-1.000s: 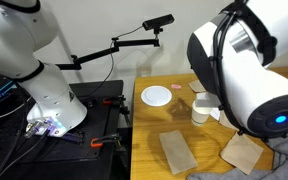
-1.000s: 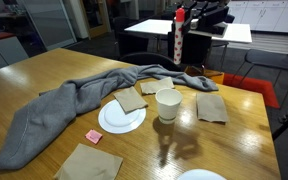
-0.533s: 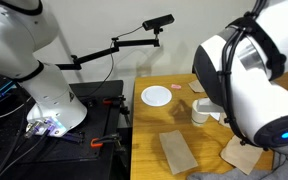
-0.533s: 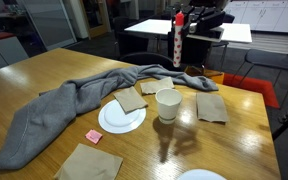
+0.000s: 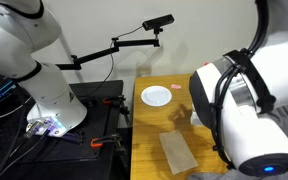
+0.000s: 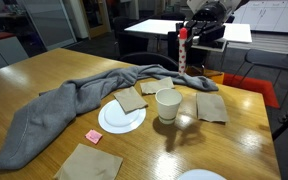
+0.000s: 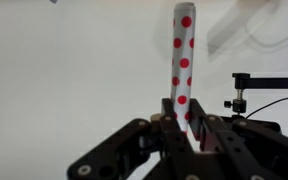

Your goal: Put the marker inside the cup

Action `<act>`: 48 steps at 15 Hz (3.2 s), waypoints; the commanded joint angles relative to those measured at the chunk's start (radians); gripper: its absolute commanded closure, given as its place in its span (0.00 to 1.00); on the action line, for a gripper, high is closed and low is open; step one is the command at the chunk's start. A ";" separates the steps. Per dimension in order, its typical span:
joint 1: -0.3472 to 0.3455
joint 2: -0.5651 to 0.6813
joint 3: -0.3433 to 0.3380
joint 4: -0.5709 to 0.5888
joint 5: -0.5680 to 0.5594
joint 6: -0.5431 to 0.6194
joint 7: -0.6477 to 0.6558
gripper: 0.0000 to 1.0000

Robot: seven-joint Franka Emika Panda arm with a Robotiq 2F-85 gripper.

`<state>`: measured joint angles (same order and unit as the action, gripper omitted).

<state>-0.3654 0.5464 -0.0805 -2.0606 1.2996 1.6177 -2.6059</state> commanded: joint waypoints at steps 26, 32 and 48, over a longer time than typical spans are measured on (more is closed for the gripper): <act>-0.315 0.325 0.350 0.173 -0.194 0.190 0.000 0.95; -0.335 0.375 0.380 0.180 -0.216 0.223 0.000 0.95; -0.328 0.380 0.386 0.157 -0.208 0.348 0.000 0.47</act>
<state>-0.6911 0.9355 0.2903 -1.8933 1.1026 1.9298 -2.6059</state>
